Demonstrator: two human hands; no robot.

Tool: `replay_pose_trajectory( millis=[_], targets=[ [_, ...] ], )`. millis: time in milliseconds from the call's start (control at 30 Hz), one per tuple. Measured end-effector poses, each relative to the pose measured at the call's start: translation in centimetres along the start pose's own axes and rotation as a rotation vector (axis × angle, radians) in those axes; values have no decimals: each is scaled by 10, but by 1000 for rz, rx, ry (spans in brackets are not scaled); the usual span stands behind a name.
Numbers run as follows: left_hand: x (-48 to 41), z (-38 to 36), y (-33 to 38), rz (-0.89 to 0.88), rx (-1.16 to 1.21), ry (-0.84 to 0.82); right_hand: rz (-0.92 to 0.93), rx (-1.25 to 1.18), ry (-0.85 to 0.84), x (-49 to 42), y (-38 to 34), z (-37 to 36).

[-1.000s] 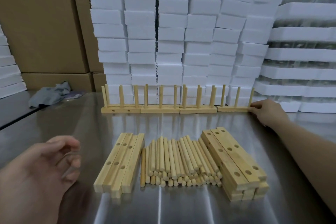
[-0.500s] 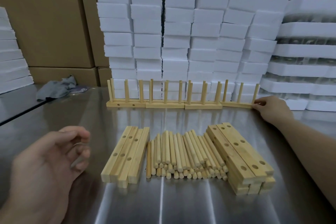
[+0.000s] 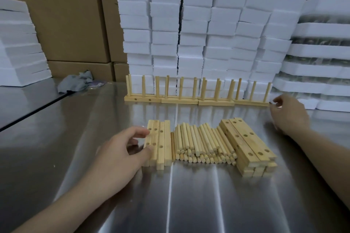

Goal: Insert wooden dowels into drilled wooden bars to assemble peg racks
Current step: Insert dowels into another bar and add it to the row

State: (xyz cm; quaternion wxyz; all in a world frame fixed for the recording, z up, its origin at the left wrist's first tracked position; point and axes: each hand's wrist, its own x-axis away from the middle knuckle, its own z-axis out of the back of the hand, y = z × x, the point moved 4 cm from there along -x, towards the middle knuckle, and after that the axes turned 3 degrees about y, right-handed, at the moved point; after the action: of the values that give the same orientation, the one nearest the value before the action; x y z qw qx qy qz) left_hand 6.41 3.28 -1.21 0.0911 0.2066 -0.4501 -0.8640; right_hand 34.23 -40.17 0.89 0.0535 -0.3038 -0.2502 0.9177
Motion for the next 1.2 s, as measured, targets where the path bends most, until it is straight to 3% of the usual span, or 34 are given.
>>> replay_pose_trajectory(
  millis=[133,300,367,433,533,633,767,867,1100,1200],
  targets=[
    [-2,0,-3,-7,5,-3,47,-84,-6,41,0,24],
    [-6,-2,-5,-31,20,-11,-157,-354,-261,100,-8,52],
    [-6,-1,-3,-57,40,15,-125,-433,-253,123,-26,72],
    [-5,1,-2,-60,65,61,-26,-486,-153,150,-47,96],
    [-5,4,-2,-48,88,97,271,-422,-14,191,-75,125],
    [-2,7,-1,-52,85,98,545,-239,-68,209,-90,132],
    [-1,9,-3,-73,61,80,671,-98,-198,211,-88,124],
    [0,9,-3,-73,65,73,764,-32,-199,210,-85,120],
    [1,9,-1,-84,67,64,889,-24,-89,213,-95,121],
    [1,9,0,-104,63,62,964,-75,77,219,-105,130]
  ],
)
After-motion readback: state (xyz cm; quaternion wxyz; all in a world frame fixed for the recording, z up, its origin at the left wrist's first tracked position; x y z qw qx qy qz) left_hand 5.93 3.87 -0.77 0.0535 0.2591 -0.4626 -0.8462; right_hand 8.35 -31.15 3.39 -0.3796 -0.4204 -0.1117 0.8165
